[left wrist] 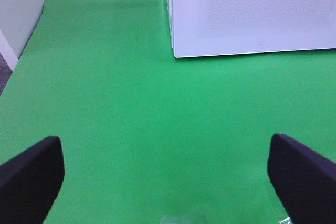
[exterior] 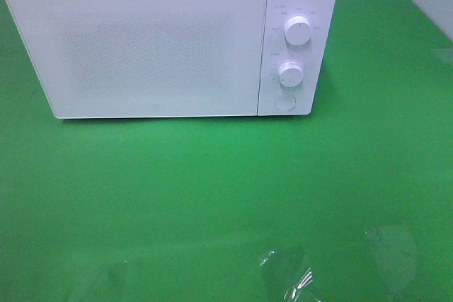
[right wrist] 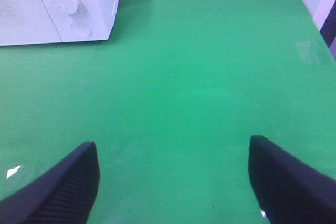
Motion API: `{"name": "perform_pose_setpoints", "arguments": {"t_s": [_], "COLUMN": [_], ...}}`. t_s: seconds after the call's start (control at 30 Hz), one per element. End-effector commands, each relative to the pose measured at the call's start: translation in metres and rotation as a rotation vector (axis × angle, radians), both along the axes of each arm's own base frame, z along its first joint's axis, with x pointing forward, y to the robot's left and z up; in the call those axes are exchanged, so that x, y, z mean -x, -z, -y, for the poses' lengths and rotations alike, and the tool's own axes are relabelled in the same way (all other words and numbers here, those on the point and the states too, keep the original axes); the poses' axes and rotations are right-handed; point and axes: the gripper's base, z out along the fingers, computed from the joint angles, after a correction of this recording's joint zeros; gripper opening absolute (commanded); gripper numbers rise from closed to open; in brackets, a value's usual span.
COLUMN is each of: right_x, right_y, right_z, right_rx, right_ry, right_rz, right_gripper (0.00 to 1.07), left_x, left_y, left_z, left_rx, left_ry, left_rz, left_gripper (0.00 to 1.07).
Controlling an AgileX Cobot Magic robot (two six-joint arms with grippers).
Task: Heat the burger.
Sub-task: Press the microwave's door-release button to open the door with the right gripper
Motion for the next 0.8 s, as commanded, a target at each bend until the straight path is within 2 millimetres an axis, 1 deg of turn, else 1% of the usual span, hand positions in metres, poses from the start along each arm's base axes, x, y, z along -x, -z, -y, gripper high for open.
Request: {"name": "perform_pose_setpoints", "arguments": {"t_s": [0.03, 0.8], "right_x": [0.0116, 0.0132], "right_y": [0.0003, 0.0005], "right_z": [0.0018, 0.0019], "right_rx": [0.0, -0.001], "right_ry": [0.033, 0.039], "right_rz": [0.082, 0.091], "right_gripper": [0.76, 0.76], "left_x": [0.0028, 0.0025], "left_y": [0.0006, 0.0006], "left_z": [0.0005, 0.0004], "left_rx": [0.011, 0.011], "left_ry": [-0.002, -0.003], "left_rz": [0.019, 0.017], "left_gripper": [0.98, 0.98]}}
